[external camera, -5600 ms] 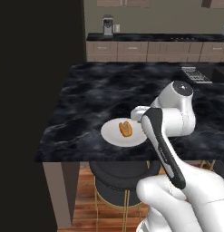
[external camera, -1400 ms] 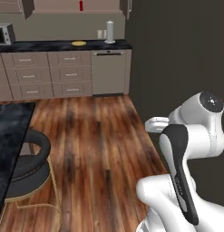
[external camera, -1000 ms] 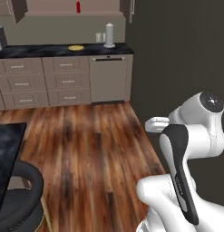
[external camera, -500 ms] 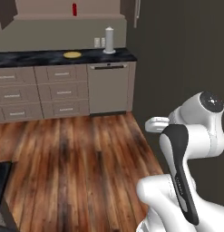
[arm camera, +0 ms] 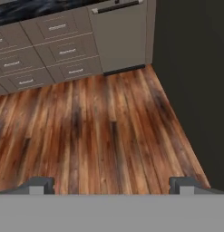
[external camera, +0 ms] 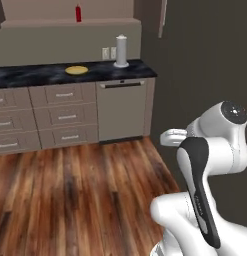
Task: Move the hot dog bun to the plate on the dining table and place the condiment next to that plate. Then navigate to the fridge and take the sausage and place it on the plate as well.
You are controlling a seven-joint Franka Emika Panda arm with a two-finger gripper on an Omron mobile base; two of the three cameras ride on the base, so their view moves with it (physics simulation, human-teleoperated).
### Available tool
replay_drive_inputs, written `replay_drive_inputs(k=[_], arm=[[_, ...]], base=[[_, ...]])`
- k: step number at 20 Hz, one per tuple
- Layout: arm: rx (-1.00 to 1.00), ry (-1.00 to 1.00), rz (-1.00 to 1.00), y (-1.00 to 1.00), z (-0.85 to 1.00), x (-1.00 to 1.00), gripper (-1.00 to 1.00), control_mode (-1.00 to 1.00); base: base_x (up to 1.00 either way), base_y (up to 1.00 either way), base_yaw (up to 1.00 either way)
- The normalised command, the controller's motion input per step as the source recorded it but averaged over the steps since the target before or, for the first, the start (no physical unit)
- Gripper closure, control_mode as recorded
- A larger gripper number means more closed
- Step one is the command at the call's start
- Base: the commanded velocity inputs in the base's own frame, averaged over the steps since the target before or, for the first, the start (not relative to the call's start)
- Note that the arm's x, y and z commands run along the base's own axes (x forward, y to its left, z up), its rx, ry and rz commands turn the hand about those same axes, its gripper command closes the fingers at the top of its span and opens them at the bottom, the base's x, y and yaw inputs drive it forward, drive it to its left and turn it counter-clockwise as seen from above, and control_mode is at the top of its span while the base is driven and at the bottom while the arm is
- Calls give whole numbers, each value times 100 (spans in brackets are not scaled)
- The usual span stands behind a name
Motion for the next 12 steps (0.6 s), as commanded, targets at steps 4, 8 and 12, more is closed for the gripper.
replay_drive_inputs(k=[4,8,12], arm=[[0,0,0,0,0,0,-100,100],[0,0,0,0,0,0,-100,100],[0,0,0,0,0,0,-100,100]], base=[[100,74,-11],[100,70,-9],[100,40,-2]])
